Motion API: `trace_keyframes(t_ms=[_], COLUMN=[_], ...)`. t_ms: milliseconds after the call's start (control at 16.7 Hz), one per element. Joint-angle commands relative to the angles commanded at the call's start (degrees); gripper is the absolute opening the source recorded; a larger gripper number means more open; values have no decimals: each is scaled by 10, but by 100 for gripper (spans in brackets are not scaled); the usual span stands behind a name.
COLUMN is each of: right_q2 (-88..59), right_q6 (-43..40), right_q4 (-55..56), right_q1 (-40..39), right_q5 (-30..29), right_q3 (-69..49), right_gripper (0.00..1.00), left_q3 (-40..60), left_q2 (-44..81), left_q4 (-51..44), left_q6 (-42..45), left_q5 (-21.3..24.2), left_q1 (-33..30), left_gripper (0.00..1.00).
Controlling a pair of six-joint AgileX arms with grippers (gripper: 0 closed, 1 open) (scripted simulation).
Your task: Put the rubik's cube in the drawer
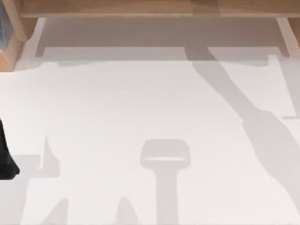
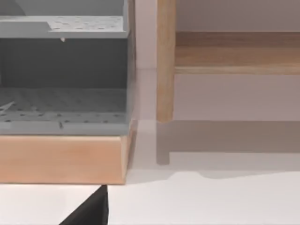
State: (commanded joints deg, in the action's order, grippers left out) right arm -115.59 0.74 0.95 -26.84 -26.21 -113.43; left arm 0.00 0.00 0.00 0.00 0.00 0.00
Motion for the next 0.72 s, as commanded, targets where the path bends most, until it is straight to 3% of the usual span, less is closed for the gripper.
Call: trace_keyframes(t_ms=[480,720], right_q2=[14,36], right_q6=[2,-23], right_q4=[-10,-50], right_q1=[9,90], right_q5=[-13,24], right_q3=[-8,-62], right_gripper=[0,0], left_q3=[0,0], left_q2=[0,0], left_q4=[0,0], left_q6=[0,0], left_q5=[0,0], left_q1=[0,0], left_gripper=[100,100])
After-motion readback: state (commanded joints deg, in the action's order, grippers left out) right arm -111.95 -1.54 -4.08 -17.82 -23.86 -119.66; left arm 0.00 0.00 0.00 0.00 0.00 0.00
